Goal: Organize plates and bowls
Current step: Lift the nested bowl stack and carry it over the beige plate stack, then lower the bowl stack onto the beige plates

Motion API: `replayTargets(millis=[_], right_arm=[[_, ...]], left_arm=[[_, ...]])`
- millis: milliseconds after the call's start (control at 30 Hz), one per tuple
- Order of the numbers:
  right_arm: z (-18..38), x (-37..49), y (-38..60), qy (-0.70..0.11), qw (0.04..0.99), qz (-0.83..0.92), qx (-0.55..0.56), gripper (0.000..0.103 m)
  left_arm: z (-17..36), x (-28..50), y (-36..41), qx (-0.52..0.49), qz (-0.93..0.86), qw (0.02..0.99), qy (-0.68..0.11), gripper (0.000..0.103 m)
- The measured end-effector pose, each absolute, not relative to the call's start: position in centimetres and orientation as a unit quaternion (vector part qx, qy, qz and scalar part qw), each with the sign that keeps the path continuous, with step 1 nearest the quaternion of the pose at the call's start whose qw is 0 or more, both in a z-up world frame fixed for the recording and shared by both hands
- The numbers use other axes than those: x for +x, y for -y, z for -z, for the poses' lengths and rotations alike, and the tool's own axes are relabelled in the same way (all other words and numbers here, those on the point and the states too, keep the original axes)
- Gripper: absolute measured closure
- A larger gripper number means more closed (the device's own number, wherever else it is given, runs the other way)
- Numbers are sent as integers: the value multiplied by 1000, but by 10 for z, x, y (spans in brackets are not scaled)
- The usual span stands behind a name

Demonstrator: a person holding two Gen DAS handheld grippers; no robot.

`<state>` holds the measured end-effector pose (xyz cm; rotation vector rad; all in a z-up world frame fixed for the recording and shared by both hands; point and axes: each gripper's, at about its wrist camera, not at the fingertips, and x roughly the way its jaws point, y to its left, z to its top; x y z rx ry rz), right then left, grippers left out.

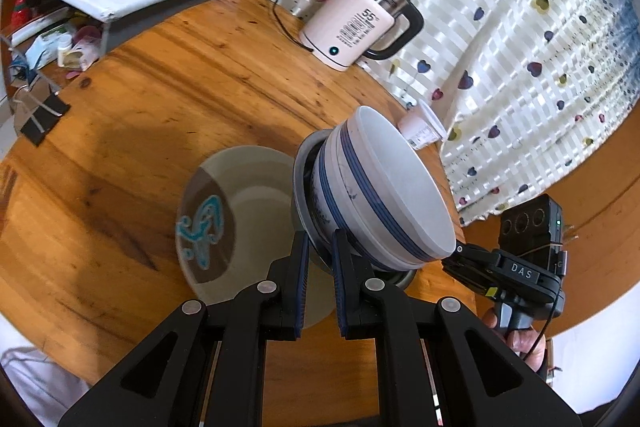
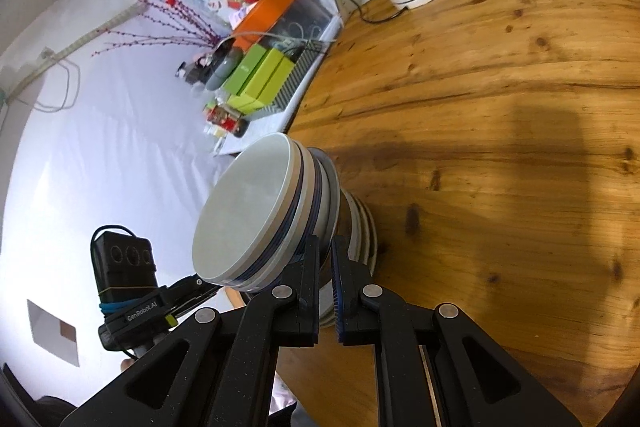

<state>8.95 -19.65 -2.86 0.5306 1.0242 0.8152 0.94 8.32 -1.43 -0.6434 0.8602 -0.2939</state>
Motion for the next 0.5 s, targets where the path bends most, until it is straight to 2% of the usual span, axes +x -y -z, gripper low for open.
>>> replayTargets(millis=[500], right_arm=[[43,94,168,-494,747,-383,227,97]], left_arm=[[28,0,-102,-317,113,846,-415,92]])
